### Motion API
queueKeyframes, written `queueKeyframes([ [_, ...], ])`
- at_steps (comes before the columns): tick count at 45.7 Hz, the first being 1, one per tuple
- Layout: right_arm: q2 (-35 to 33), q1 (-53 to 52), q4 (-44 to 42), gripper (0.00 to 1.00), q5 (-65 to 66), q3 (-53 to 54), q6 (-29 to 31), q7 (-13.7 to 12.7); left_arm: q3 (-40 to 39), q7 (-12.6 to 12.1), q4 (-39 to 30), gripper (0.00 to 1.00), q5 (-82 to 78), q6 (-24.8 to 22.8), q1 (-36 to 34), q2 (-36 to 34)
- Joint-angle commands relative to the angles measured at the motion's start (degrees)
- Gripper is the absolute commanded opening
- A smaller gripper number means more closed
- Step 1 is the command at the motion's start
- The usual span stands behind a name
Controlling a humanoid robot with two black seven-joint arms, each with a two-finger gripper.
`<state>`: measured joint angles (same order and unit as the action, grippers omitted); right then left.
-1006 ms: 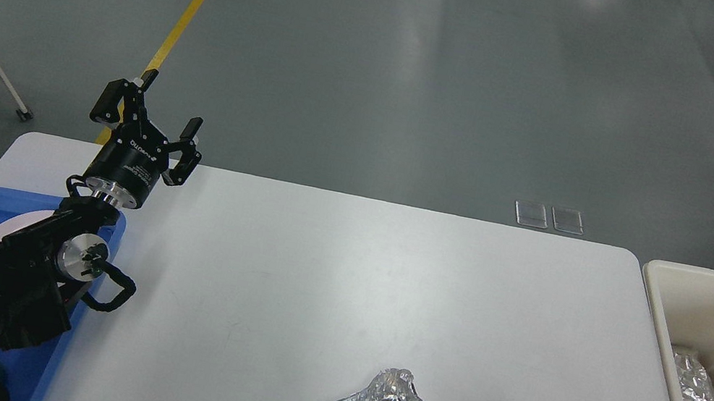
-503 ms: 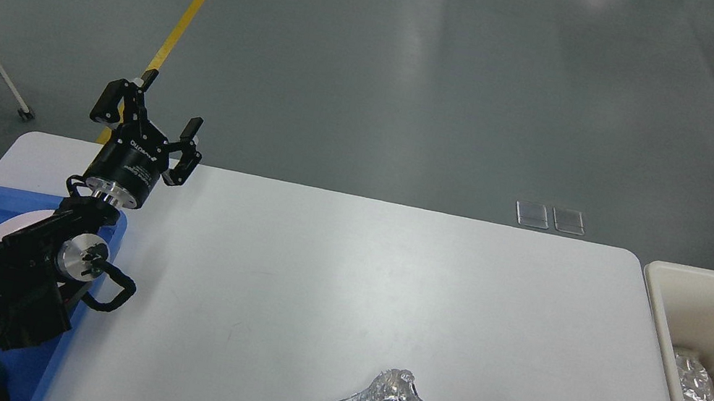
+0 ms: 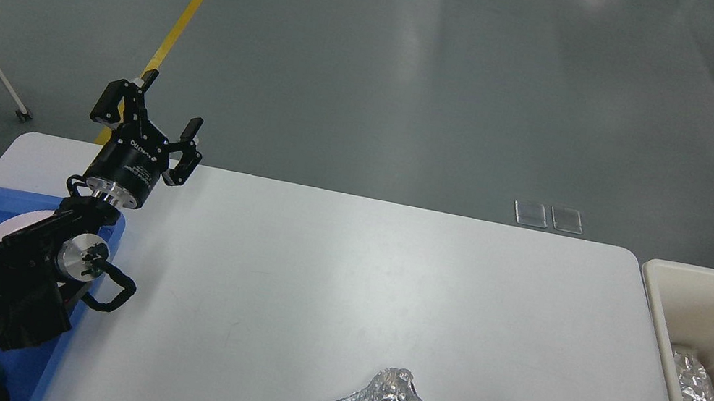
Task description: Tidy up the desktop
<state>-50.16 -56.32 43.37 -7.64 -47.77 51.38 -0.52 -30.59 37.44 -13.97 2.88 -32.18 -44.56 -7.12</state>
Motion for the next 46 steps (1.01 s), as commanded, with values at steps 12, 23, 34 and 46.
queueKeyframes([
  [12,3.3,-4.3,0.0,1.0,7.8,0.1,-0.1,0.0,0.0,0.0,0.0,0.97,-0.1,0.0,0.0,0.0],
  [23,0.4,-5.9,0.0,1.0,8.1,0.6,-0.1,0.0,0.0,0.0,0.0,0.97,0.0,0.0,0.0,0.0],
  [34,-0.6,-6.3,0.9,1.0,8.6,0.8,0.1,0.0,0.0,0.0,0.0,0.97,0.0,0.0,0.0,0.0],
  [46,2.7,-6.5,0.0,1.0,8.3,2.9,-0.5,0.0,0.0,0.0,0.0,0.97,0.0,-0.1,0.0,0.0],
])
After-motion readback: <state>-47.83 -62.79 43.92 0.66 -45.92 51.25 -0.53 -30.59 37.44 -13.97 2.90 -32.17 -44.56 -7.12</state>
